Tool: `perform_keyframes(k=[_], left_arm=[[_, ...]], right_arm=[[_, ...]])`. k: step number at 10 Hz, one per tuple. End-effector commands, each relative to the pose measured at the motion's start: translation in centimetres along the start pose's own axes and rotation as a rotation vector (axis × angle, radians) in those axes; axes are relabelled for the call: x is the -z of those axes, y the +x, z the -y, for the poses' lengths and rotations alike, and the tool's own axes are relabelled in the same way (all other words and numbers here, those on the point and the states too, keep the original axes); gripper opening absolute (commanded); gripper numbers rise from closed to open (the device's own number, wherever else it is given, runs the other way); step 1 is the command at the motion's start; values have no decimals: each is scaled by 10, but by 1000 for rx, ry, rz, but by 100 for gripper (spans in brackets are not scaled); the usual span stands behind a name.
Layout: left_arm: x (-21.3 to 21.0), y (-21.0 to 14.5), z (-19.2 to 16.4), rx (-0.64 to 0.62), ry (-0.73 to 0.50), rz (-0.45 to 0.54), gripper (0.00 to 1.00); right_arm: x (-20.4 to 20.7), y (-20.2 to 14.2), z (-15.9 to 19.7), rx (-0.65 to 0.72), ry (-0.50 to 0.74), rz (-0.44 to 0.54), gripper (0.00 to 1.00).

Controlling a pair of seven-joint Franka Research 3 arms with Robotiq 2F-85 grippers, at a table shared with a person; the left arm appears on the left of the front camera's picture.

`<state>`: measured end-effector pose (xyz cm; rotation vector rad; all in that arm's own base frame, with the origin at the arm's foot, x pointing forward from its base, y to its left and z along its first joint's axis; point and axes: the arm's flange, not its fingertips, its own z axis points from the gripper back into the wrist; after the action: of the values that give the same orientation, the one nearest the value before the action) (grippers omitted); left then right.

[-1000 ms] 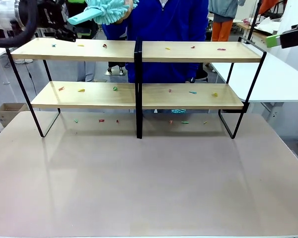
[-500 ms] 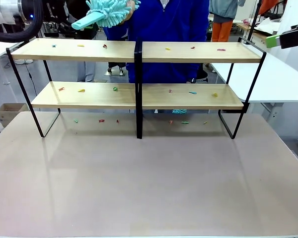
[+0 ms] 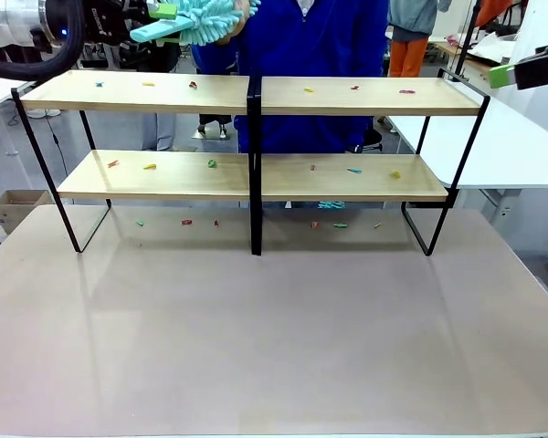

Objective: Clean the shelves.
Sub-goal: Pick up the Duster when the human hands it over.

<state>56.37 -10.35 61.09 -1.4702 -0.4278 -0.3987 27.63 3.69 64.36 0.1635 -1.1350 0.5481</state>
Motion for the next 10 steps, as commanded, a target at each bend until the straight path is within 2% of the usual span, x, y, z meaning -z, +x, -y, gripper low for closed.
perform_keyframes(k=[1,6,8,10], left_arm=[[-2,-2,0,38,-13,-23,0],[-7,-4,5,66,-21,-48,0],[-50,-8,37,119,37,-95,0],[-124,-34,79,144,158,-177,0]], right_arm=[[0,0,1,5,0,1,100],[0,0,1,5,0,1,100],[0,0,1,5,0,1,100],[0,0,1,5,0,1,100]])
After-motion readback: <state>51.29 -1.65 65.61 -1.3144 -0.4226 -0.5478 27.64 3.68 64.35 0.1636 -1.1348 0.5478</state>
